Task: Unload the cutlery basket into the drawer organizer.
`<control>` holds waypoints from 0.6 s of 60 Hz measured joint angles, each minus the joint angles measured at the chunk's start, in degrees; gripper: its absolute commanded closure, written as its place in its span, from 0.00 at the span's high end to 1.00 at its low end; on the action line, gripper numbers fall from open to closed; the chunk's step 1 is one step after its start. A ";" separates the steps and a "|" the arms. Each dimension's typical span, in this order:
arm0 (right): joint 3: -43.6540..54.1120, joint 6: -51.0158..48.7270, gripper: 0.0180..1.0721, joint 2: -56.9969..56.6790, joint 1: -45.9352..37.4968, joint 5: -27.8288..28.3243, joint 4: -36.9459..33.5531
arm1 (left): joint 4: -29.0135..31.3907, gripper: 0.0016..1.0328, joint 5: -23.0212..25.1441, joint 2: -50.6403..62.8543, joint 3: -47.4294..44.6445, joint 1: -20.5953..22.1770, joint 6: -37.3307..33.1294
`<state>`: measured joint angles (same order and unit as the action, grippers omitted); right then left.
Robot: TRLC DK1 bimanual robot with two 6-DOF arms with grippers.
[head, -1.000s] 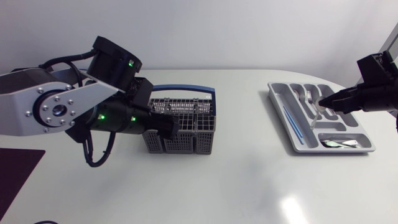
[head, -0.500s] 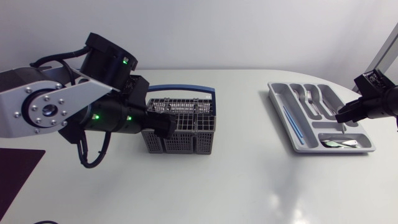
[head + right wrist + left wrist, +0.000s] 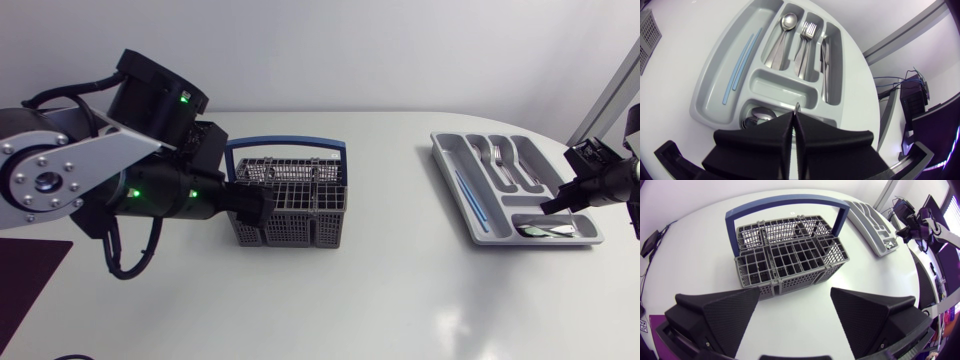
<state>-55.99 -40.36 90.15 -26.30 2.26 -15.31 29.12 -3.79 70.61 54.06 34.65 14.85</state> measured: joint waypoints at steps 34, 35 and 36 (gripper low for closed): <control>4.26 -0.85 0.89 0.59 -0.20 -2.34 2.12 | 4.09 0.96 -2.75 -4.42 -0.79 1.11 0.59; 4.35 -0.83 0.92 0.35 -0.07 -2.36 2.10 | 4.11 0.96 -2.78 -4.55 -0.79 1.11 0.59; 4.39 -0.83 0.95 0.13 -0.02 -2.43 2.10 | 4.13 0.96 -2.78 -4.61 -0.81 1.11 0.59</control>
<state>-51.59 -41.19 90.28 -26.33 -0.16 -13.21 33.26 -6.57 66.00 53.25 35.77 15.44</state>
